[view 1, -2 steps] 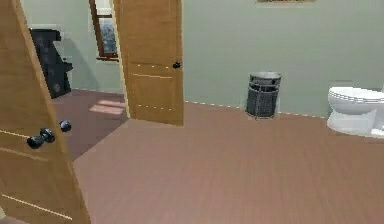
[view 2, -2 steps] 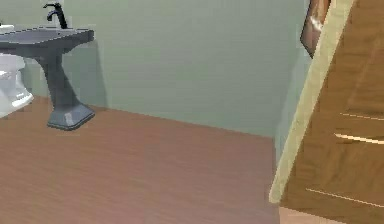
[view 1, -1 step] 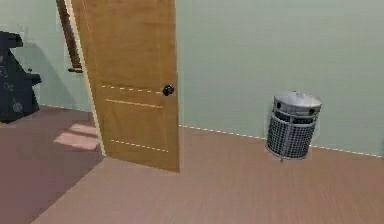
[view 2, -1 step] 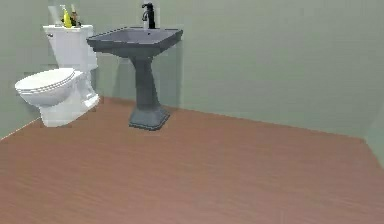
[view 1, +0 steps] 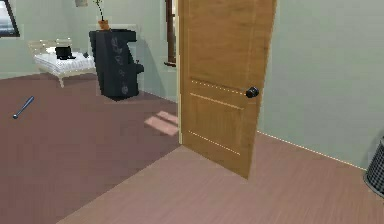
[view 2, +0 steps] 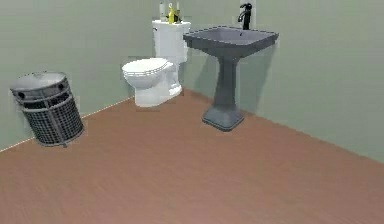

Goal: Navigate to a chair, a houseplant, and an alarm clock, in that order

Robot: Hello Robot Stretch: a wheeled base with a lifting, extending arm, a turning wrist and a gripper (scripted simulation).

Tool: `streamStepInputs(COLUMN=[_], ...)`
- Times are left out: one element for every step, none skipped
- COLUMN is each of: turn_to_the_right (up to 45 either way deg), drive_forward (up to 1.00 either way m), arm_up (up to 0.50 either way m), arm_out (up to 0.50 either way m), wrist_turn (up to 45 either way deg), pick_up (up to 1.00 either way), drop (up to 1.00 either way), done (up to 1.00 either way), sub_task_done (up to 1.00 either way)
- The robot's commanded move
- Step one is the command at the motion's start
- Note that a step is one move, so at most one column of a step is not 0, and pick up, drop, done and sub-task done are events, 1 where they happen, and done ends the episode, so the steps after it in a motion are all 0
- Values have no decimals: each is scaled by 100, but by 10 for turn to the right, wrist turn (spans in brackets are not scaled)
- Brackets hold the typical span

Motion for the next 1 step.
streamStepInputs(turn_to_the_right=[0], drive_forward=[10], arm_up=[0], arm_out=[0], wrist_turn=[0], pick_up=[0], drop=[0], done=[0], sub_task_done=[0])
